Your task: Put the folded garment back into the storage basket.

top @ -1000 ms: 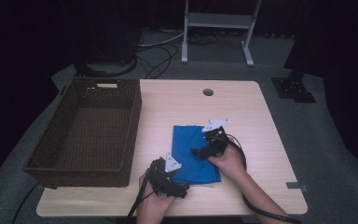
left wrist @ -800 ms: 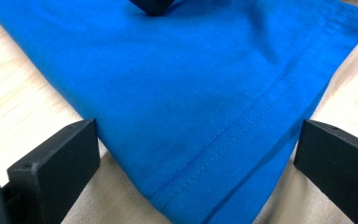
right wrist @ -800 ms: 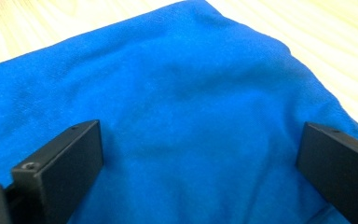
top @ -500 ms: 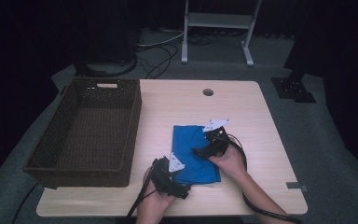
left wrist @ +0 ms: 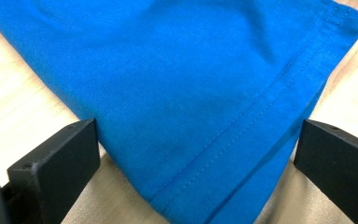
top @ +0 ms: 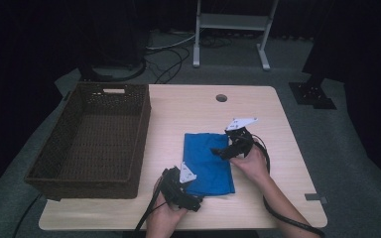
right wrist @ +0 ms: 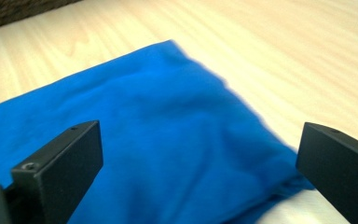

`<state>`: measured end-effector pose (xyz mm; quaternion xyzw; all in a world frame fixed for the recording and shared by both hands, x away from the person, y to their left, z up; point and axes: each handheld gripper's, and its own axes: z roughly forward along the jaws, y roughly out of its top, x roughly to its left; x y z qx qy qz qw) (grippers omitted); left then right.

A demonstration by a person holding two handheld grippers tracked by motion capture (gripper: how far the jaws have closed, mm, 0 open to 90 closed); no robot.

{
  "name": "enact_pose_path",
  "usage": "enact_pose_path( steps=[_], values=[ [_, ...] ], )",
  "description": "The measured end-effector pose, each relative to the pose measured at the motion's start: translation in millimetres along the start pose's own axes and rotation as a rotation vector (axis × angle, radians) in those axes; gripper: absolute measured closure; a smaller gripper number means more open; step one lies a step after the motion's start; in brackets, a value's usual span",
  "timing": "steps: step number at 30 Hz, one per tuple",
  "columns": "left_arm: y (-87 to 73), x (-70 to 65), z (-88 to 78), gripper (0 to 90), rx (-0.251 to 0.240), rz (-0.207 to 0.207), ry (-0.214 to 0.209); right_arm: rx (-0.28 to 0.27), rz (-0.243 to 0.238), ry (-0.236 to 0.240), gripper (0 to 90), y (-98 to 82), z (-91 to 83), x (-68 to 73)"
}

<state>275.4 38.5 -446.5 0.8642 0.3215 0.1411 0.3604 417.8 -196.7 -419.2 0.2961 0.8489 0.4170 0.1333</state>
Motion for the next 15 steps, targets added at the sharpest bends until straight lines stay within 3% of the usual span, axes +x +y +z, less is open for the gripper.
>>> enact_pose_path(
  steps=[7,15],
  values=[
    [0.0,0.0,0.0,0.0,-0.001,-0.001,0.000,-0.009,0.015,-0.006,0.1,4.5,-2.1,-19.0],
    [0.0,0.2,-0.1,0.0,0.003,0.003,0.000,-0.001,0.033,-0.013,0.1,1.1,8.4,-41.7]
  ],
)
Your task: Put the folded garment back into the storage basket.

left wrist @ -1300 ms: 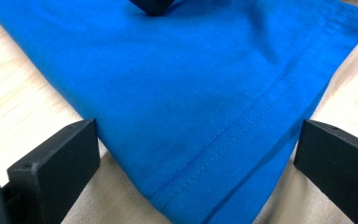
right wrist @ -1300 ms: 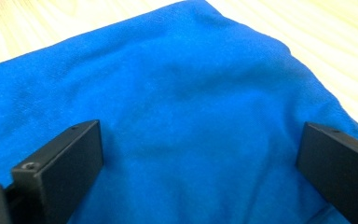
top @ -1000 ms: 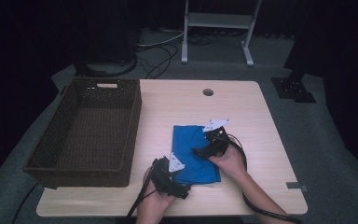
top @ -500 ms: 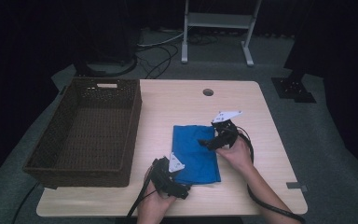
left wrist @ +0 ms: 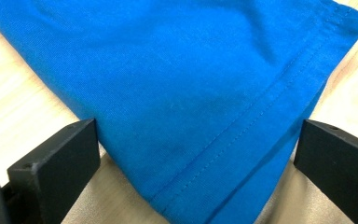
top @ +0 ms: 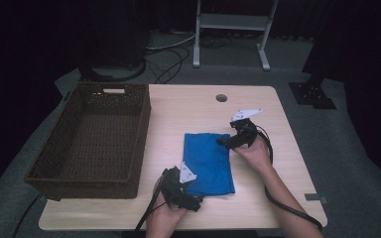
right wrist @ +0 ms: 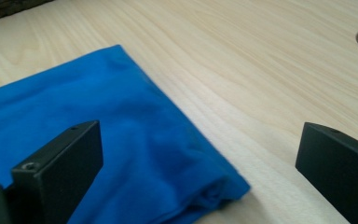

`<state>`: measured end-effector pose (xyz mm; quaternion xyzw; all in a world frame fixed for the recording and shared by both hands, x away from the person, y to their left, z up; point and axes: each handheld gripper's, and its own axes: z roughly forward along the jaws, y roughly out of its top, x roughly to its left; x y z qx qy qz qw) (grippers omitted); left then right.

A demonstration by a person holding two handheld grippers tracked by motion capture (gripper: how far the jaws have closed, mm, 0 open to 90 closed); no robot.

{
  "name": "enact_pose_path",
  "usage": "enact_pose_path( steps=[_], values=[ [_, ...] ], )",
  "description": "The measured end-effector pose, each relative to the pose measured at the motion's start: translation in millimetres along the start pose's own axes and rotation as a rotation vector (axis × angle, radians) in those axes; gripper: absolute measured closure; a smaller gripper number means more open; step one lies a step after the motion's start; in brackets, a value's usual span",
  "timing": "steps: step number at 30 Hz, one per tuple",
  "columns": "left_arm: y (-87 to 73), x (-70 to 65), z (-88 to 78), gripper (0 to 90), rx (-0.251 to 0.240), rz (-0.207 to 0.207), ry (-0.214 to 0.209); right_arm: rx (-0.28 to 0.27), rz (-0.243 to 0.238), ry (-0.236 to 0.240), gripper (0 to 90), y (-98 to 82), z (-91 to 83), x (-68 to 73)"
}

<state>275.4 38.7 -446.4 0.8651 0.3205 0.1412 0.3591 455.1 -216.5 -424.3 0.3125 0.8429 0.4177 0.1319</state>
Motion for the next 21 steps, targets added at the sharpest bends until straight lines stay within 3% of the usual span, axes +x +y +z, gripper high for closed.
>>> enact_pose_path(
  steps=[9,15,21],
  values=[
    [0.0,0.0,0.0,0.0,0.000,-0.001,0.001,0.007,0.038,0.012,0.1,-8.7,8.4,-22.1],
    [-0.5,-0.7,-0.3,0.0,-0.001,-0.006,0.004,0.018,0.030,0.017,0.7,-13.1,13.4,-24.2],
    [-0.4,-0.8,-0.2,0.0,-0.002,-0.006,0.003,0.073,0.026,0.030,2.4,-11.7,18.2,-23.2]
  ],
)
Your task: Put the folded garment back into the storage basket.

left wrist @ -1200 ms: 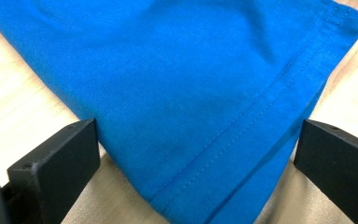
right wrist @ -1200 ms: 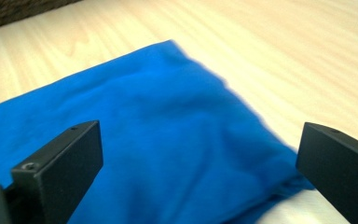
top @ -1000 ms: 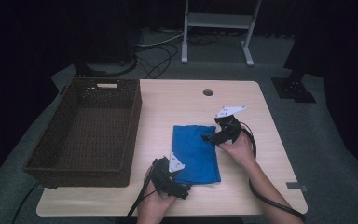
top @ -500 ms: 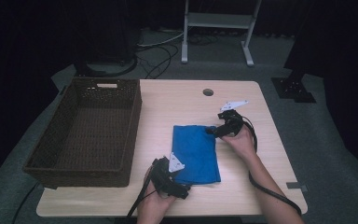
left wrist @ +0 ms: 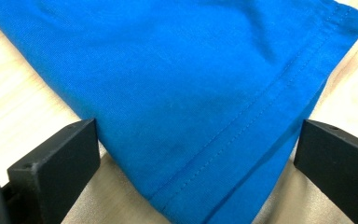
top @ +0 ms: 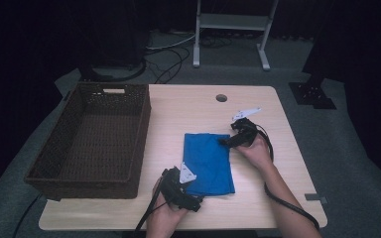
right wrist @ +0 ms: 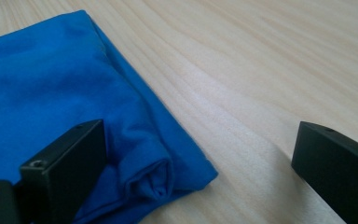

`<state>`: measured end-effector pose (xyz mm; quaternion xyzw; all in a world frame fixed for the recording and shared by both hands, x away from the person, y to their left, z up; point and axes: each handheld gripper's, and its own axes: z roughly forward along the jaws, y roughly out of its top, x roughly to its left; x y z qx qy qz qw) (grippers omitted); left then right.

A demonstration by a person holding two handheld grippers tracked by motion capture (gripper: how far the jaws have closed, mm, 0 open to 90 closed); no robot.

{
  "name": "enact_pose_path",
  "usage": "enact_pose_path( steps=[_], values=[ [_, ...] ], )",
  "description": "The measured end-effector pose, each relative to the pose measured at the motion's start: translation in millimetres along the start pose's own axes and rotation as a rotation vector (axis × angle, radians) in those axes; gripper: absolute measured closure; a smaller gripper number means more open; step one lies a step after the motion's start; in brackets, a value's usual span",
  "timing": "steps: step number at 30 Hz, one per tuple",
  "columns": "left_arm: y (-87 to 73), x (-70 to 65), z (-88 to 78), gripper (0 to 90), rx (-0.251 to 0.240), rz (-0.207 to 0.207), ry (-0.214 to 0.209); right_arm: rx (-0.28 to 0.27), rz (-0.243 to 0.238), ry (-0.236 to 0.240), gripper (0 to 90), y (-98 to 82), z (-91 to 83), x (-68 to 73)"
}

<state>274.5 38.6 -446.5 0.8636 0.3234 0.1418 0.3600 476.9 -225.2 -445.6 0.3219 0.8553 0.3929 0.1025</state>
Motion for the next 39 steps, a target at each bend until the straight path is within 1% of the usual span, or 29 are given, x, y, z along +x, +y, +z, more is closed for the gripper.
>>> enact_pose_path(
  steps=[3,6,13,16,19,22,25,30,33,39],
  values=[
    [0.0,0.0,0.0,0.0,0.000,0.000,0.000,0.004,0.000,0.002,2.9,0.3,0.5,-0.1],
    [0.0,0.0,0.0,0.0,0.000,-0.001,0.002,0.004,-0.016,-0.002,4.6,0.2,0.6,1.3],
    [0.8,0.3,0.6,0.2,-0.006,-0.007,0.009,0.005,-0.016,-0.003,4.8,0.0,0.3,2.1],
    [0.2,0.8,-0.7,6.6,-0.023,-0.014,0.015,0.004,-0.016,-0.001,4.8,-0.1,0.3,2.0],
    [0.1,0.9,-0.9,7.5,-0.026,-0.015,0.016,0.003,-0.014,0.003,4.9,-0.3,-0.1,2.1],
    [-0.6,1.2,-2.5,12.8,-0.036,-0.017,0.023,0.003,-0.013,0.004,4.9,-0.3,-0.1,2.0],
    [-1.2,0.7,-3.2,14.7,-0.041,-0.020,0.025,0.003,-0.013,0.004,4.9,-0.3,-0.1,2.0],
    [-2.0,-0.3,-5.0,27.3,-0.062,-0.018,0.025,0.004,-0.014,0.003,4.9,-0.3,0.0,2.1],
    [-2.3,-1.3,-5.9,36.7,-0.071,-0.022,0.033,0.004,-0.014,0.003,4.9,-0.3,0.0,2.0],
    [-1.6,-3.4,-5.8,49.3,-0.081,-0.018,0.045,0.004,-0.013,0.004,4.9,-0.3,0.0,2.0]
  ],
)
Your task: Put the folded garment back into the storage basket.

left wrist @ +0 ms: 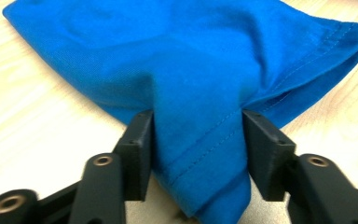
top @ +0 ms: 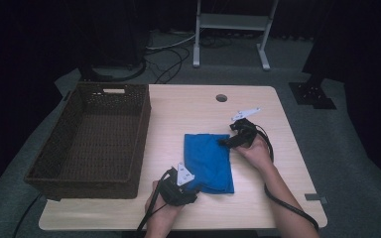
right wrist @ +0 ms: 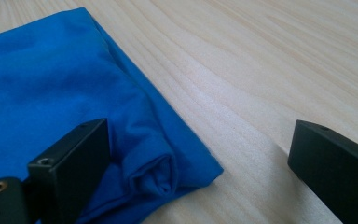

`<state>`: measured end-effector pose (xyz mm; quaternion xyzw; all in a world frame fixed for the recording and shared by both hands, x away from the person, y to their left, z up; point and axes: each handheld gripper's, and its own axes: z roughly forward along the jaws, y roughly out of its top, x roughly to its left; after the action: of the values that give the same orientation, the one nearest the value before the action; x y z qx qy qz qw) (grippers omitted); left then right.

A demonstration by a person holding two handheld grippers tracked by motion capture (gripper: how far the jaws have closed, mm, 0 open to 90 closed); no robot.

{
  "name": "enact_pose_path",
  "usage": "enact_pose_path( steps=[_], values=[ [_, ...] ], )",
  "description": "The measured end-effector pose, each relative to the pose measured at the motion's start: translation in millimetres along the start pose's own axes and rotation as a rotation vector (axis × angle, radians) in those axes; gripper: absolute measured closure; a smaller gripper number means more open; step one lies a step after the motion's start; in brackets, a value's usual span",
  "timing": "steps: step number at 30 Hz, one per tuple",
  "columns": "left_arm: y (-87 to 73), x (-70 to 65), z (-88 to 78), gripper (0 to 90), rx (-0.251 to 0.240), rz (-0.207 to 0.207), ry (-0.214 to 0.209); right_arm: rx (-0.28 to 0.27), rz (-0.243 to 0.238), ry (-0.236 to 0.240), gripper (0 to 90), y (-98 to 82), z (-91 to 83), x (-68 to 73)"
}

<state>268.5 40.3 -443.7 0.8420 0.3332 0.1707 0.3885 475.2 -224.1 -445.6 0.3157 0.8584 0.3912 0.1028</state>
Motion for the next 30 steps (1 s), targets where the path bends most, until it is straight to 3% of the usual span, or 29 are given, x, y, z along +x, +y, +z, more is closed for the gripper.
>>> enact_pose_path(
  steps=[12,16,22,30],
  values=[
    [2.3,-3.7,2.6,76.3,-0.010,0.021,0.048,0.002,0.011,-0.013,4.5,-0.3,-0.1,1.2],
    [2.5,-4.4,3.0,77.6,-0.011,0.022,0.055,-0.008,0.001,-0.005,8.7,-1.3,-1.5,2.4],
    [2.7,-4.5,3.2,77.6,-0.011,0.020,0.057,-0.035,-0.015,0.028,26.1,-4.9,-5.9,7.5],
    [2.7,-3.1,3.0,77.2,-0.008,0.013,0.051,-0.049,-0.020,0.051,40.2,-6.9,-7.8,13.9]
  ],
)
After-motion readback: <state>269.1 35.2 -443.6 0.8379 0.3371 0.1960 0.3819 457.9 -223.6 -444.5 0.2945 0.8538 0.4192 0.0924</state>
